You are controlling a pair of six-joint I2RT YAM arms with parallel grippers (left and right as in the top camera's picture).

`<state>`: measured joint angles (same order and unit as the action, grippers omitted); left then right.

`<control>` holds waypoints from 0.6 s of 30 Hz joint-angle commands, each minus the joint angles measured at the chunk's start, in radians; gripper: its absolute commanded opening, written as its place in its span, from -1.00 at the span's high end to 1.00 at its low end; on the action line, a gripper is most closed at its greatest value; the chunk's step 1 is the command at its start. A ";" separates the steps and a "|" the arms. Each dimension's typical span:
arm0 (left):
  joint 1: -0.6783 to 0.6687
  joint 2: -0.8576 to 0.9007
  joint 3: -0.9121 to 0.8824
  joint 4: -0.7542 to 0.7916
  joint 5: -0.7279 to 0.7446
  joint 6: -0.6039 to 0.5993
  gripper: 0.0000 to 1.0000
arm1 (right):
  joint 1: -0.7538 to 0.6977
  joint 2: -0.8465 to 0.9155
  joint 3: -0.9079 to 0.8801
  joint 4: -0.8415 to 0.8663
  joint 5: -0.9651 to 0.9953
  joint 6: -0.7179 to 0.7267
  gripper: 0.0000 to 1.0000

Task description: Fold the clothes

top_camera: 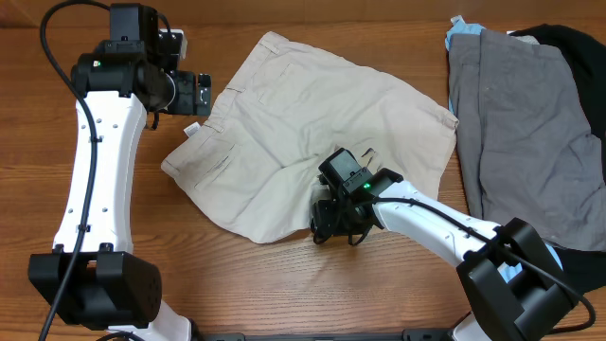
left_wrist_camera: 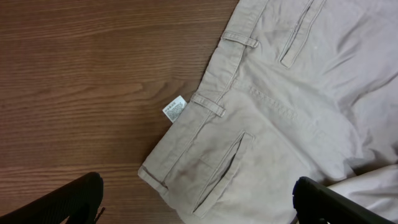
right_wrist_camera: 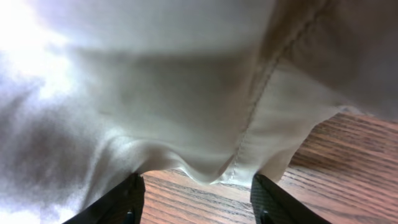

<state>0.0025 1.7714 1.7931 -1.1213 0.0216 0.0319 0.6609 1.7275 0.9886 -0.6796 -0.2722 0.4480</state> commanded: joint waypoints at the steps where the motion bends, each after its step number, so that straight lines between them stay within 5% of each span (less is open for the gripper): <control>1: 0.004 0.008 0.015 0.004 0.013 -0.010 -1.00 | -0.017 0.029 -0.008 0.006 -0.008 -0.004 -0.17; 10: 0.004 0.008 0.015 0.003 0.028 -0.010 -1.00 | -0.089 0.115 -0.008 0.014 0.002 0.050 -0.14; 15: 0.004 0.008 0.015 0.003 0.028 -0.010 -1.00 | -0.093 0.115 -0.008 -0.041 0.063 0.137 0.63; 18: 0.004 0.008 0.015 0.003 0.028 -0.010 -1.00 | -0.093 0.115 -0.008 -0.055 0.078 0.141 0.74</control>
<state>0.0025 1.7714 1.7931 -1.1221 0.0334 0.0319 0.5709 1.7966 1.0004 -0.7185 -0.2996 0.5568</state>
